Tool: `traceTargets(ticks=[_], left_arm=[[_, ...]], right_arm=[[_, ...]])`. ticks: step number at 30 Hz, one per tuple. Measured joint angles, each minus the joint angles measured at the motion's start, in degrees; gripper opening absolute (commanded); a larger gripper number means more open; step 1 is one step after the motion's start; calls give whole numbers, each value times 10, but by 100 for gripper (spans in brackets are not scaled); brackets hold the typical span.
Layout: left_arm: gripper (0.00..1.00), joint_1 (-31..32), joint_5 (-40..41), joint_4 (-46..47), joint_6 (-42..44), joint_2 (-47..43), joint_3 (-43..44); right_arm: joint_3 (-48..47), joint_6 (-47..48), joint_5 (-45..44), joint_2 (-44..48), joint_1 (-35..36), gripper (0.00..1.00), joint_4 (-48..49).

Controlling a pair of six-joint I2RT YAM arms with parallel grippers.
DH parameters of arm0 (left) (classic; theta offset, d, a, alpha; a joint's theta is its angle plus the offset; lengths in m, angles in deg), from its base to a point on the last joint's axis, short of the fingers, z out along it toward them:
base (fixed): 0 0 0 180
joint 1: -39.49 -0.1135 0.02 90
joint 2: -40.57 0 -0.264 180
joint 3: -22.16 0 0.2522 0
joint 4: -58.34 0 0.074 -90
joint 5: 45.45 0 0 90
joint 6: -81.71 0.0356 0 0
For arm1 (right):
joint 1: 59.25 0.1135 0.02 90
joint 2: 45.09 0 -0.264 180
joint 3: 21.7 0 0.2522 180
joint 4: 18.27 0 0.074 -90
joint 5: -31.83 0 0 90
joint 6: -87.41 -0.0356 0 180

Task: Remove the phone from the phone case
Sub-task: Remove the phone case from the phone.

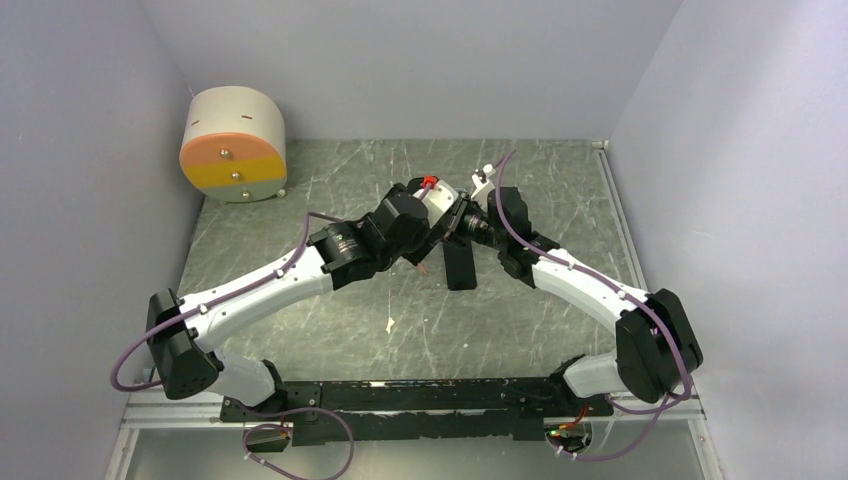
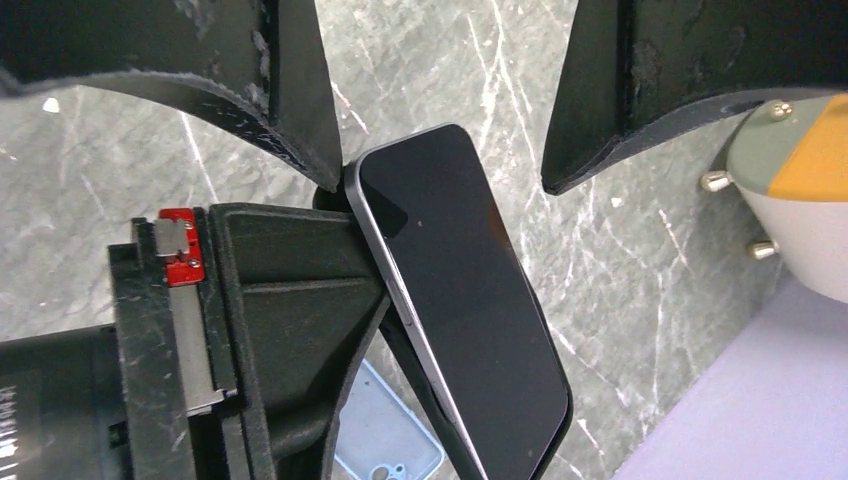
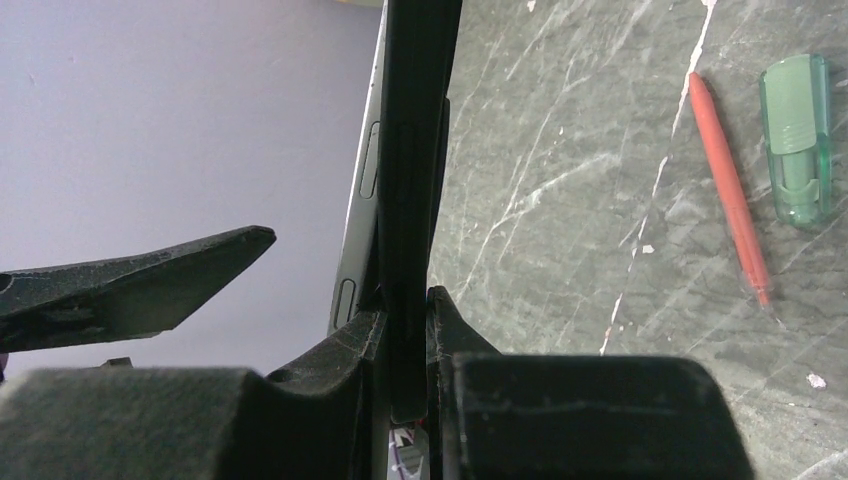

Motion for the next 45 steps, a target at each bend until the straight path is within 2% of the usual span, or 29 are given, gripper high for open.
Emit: traceTargets(ticks=[12,15,19,25,38,45], left_arm=[[62,6,46,15,29,26,0],[50,6,51,24,33,35,-1],[26,10,57,31,35,43,-2],[3,14,81,31,49,46,-4],[3,17,87,0,20,20,-5],[3,26,58,-31,-11,-27,-5]], right_arm=[[-9,-4,-2,-1,3,0,0],[-9,-8,-2,-2,3,0,1],[-14,-14,-7,-5,4,0,1],[-15,-13,-19,-5,6,0,-13],[-15,26,-56,-6,9,0,-45],[-10,68,-99,-16,-56,0,-57]])
